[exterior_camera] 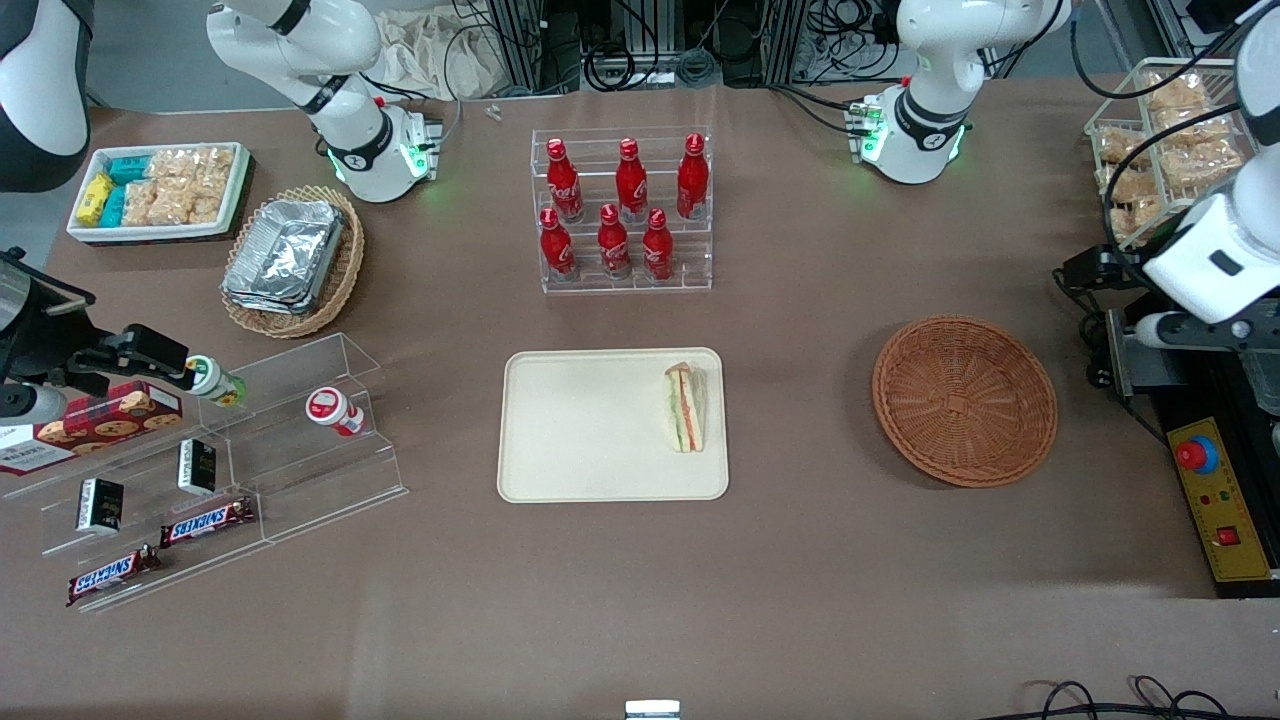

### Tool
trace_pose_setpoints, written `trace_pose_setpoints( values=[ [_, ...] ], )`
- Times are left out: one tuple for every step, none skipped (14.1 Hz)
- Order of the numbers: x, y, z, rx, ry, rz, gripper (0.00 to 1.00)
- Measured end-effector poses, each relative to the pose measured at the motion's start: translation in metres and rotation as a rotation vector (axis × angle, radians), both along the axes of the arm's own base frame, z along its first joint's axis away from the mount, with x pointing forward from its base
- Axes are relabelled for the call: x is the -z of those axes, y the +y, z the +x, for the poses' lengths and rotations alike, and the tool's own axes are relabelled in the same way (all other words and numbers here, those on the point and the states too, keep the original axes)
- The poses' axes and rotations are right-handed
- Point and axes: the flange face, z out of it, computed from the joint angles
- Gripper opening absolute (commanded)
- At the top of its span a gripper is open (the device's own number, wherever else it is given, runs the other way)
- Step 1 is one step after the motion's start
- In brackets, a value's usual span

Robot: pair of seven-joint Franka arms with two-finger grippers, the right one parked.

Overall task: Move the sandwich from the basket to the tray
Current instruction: 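Raise the left gripper away from the sandwich on the tray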

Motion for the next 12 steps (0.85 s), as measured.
trace_pose_setpoints(
  values=[
    [-0.002, 0.004, 0.0, -0.007, -0.003, 0.0, 1.0],
    [-0.002, 0.006, 0.0, -0.011, -0.004, 0.001, 0.99],
    [-0.002, 0.008, 0.0, -0.014, -0.004, 0.001, 0.99],
    [-0.002, 0.009, 0.001, -0.017, -0.004, 0.002, 1.0],
    [-0.002, 0.011, 0.001, -0.019, -0.004, 0.002, 0.99],
    [-0.002, 0.012, 0.001, -0.021, -0.004, 0.002, 0.99],
    [-0.002, 0.013, 0.001, -0.024, -0.004, 0.002, 1.0],
    [-0.002, 0.014, 0.001, -0.026, -0.004, 0.003, 0.99],
    [-0.002, 0.015, 0.001, -0.027, -0.004, 0.003, 1.0],
    [-0.002, 0.016, 0.001, -0.028, -0.004, 0.003, 1.0],
    [-0.002, 0.016, 0.001, -0.029, -0.005, 0.003, 1.0],
    [-0.002, 0.016, 0.001, -0.029, -0.005, 0.003, 1.0]
  ],
)
